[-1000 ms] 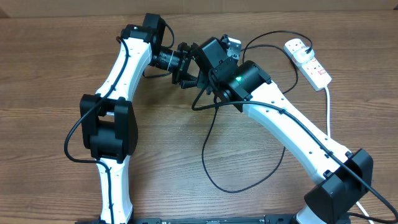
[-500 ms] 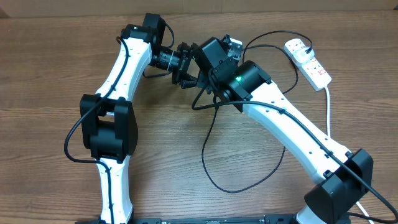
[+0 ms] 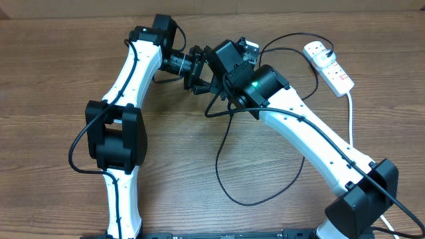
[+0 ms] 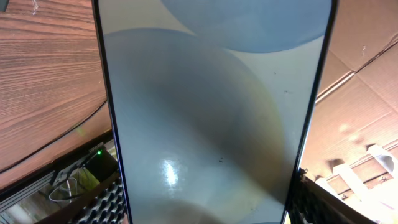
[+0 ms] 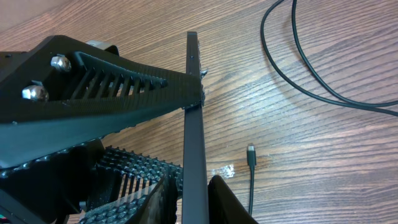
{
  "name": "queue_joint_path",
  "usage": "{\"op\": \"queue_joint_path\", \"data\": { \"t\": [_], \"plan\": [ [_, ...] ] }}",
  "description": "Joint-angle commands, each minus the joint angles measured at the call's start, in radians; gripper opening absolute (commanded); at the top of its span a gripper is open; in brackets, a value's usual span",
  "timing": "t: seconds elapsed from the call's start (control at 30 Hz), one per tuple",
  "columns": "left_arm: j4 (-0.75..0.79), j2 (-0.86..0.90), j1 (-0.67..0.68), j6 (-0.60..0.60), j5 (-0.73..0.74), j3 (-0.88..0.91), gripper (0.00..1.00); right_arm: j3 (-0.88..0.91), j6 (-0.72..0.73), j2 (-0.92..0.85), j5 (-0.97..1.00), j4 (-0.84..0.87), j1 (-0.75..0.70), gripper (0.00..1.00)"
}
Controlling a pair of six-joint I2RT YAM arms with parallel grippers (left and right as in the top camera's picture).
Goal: Plug charger to phone and switch on socket
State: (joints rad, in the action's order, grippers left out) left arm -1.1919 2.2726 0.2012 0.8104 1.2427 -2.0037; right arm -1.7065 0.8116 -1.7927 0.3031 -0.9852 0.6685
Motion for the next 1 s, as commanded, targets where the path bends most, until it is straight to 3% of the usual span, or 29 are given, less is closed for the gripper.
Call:
{"op": "queue_joint_path", "data": {
  "t": [0.0, 0.63, 0.7, 0.97],
  "plan": [
    [0.000, -0.004, -0.001, 0.008, 0.058, -0.030, 0.71, -0.012, 0.003, 0.010, 0.010, 0.000, 0.005, 0.16],
    [0.000, -0.004, -0.001, 0.028, 0.058, -0.030, 0.72, -0.012, 0.030, 0.010, 0.010, -0.008, 0.005, 0.09],
    [0.000, -0.004, -0.001, 0.028, 0.058, -0.030, 0.72, -0.012, 0.031, 0.010, 0.010, -0.008, 0.005, 0.04],
    [0.009, -0.004, -0.001, 0.028, 0.055, -0.030, 0.73, -0.012, 0.030, 0.010, 0.010, -0.012, 0.005, 0.04]
  ]
}}
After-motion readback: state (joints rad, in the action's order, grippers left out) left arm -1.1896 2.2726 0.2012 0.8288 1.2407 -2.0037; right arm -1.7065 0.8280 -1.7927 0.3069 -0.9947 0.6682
